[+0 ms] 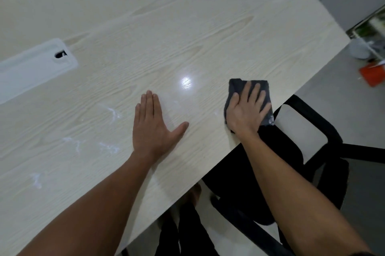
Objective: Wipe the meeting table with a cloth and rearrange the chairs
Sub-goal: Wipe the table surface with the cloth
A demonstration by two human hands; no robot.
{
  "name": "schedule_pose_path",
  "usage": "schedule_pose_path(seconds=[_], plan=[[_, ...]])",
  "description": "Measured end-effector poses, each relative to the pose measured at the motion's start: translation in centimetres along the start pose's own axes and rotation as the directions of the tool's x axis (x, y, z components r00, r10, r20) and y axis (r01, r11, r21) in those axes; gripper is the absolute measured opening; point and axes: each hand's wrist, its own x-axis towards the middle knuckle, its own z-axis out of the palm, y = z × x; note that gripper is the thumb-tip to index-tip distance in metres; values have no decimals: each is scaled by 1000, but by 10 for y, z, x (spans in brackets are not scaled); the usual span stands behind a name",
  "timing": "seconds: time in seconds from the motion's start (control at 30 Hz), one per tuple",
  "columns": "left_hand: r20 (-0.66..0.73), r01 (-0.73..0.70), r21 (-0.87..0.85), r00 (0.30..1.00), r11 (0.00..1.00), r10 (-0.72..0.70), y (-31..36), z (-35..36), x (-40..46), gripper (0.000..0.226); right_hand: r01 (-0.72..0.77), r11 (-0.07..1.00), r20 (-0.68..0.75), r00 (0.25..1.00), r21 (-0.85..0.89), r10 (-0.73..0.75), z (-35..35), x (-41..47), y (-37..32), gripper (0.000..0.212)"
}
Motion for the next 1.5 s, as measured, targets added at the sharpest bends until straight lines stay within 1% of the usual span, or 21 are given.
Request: schedule_pose_path(seconds=[0.13, 0.27, 0.33, 0.4, 0.47, 0.53, 0.57, 0.7, 0.77, 0.8, 0.87, 1.0, 1.03, 1.07, 1.1, 1.2, 1.27, 1.3, 1.43, 1.47, 1.5], plan=[[-8, -19, 25, 1000, 1000, 19, -17, -9, -19, 120, -29, 999, 0, 1000, 41, 29, 22, -52, -70, 71], [-15, -2, 102, 1000, 995, 3, -45, -12, -43, 118, 191, 980, 19, 981, 54, -192, 41, -62, -147, 69], [-23, 25, 125, 999, 992, -23, -56, -12, -51, 117, 355, 934, 27, 934, 39, -356, 50, -71, -177, 68], [-29, 58, 143, 998, 988, -55, -60, -12, -59, 118, 582, 812, 102, 806, 33, -582, 53, -82, -192, 67], [-41, 93, 146, 995, 985, -88, -63, -15, -69, 119, 801, 599, 175, 587, 18, -791, 51, -84, -184, 65], [-52, 119, 130, 992, 984, -113, -61, -17, -80, 120, 896, 443, 199, 436, -10, -878, 47, -66, -156, 62], [-69, 138, 111, 989, 984, -131, -61, -18, -85, 121, 890, 455, 188, 452, -27, -872, 44, -55, -142, 61], [-129, 236, 59, 965, 970, -227, -77, -22, -106, 123, 567, 823, 96, 820, -15, -564, 34, -37, -141, 64], [-128, 256, 66, 961, 965, -246, -87, -22, -112, 124, 495, 869, 98, 864, 19, -494, 36, -42, -176, 65], [-126, 269, 66, 958, 961, -259, -92, -19, -116, 125, 527, 849, 114, 842, 30, -527, 39, -48, -195, 65], [-134, 295, 66, 949, 953, -285, -98, -15, -120, 125, 661, 750, 157, 738, 25, -656, 45, -61, -223, 65], [-144, 338, 74, 935, 938, -325, -96, -5, -128, 124, 939, 343, 252, 331, 6, -909, 46, -72, -194, 62], [-144, 337, 76, 935, 938, -324, -95, -4, -128, 124, 958, 286, 262, 276, 1, -925, 42, -63, -179, 61], [-149, 334, 72, 935, 940, -321, -94, -4, -128, 123, 958, 286, 254, 279, -12, -926, 38, -50, -168, 61], [-159, 334, 68, 934, 940, -320, -94, -4, -128, 123, 939, 344, 236, 340, -26, -910, 35, -37, -166, 61], [-172, 337, 66, 931, 939, -322, -96, -3, -126, 122, 791, 611, 181, 606, -34, -775, 39, -19, -215, 63], [-172, 346, 70, 928, 936, -331, -96, -1, -126, 122, 771, 637, 184, 627, -5, -757, 49, -37, -255, 64], [-171, 350, 72, 927, 934, -334, -95, -2, -125, 122, 810, 586, 201, 573, 7, -794, 53, -50, -267, 64], [-162, 356, 69, 926, 932, -341, -93, -4, -126, 122, 976, 216, 245, 207, 11, -947, 55, -76, -229, 61], [-166, 357, 65, 925, 932, -342, -93, -5, -126, 122, 982, 187, 257, 178, 8, -950, 50, -68, -214, 61], [-167, 355, 60, 925, 933, -341, -93, -5, -126, 122, 977, 213, 260, 206, -3, -943, 46, -55, -205, 60]])
